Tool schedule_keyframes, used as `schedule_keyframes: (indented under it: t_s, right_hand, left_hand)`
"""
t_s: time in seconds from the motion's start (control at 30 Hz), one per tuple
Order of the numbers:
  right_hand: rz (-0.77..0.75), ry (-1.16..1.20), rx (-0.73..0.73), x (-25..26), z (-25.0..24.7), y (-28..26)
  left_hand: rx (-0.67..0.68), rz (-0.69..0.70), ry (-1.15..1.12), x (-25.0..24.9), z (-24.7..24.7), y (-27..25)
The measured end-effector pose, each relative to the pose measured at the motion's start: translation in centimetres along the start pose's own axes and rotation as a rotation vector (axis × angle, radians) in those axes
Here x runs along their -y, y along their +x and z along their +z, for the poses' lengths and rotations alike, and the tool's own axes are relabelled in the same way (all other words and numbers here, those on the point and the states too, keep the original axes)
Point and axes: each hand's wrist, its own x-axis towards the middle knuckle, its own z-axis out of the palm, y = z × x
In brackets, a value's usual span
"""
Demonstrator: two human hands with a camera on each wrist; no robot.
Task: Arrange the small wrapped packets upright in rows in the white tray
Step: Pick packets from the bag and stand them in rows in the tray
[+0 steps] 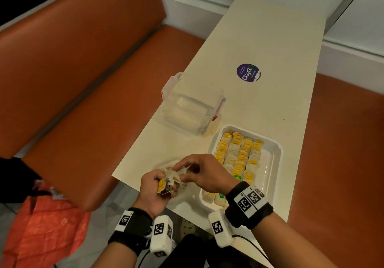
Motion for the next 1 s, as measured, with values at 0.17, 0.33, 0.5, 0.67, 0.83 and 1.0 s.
schedule_keyframes:
  t_s: [0.17,0.33,0.5,0.67,0.83,1.0]
  right_hand:
    - [-0.004,-0.137,-0.091,0.2,-1.6,-0.4]
    - [0.018,-0.329,-0.028,0.4,-4.3,-2.1]
    - [-0.006,-0.442,-0.075,-0.1,-6.3,-4.1]
    - [0.037,-0.345,-0.249,-1.8,-9.0,-6.8]
    - [0.121,-0.248,-0.373,-5.1,-13.0,-9.9]
    - [0.39,-0.41,-0.398,-9.1,-17.0,-11.2]
  left_hand:
    - [0.101,-0.068,-0.029,0.0,2.4,-0.4]
    - [0.228,-0.107,-0.006,0.2,4.1,0.3]
    - [0.285,-0.159,0.136,1.0,6.7,1.1]
    - [0.301,-0.186,0.257,3.4,8.8,2.1]
    - [0.227,-0.136,0.453,5.6,11.7,2.8]
    - [0.165,-0.075,0.61,7.7,14.1,4.0]
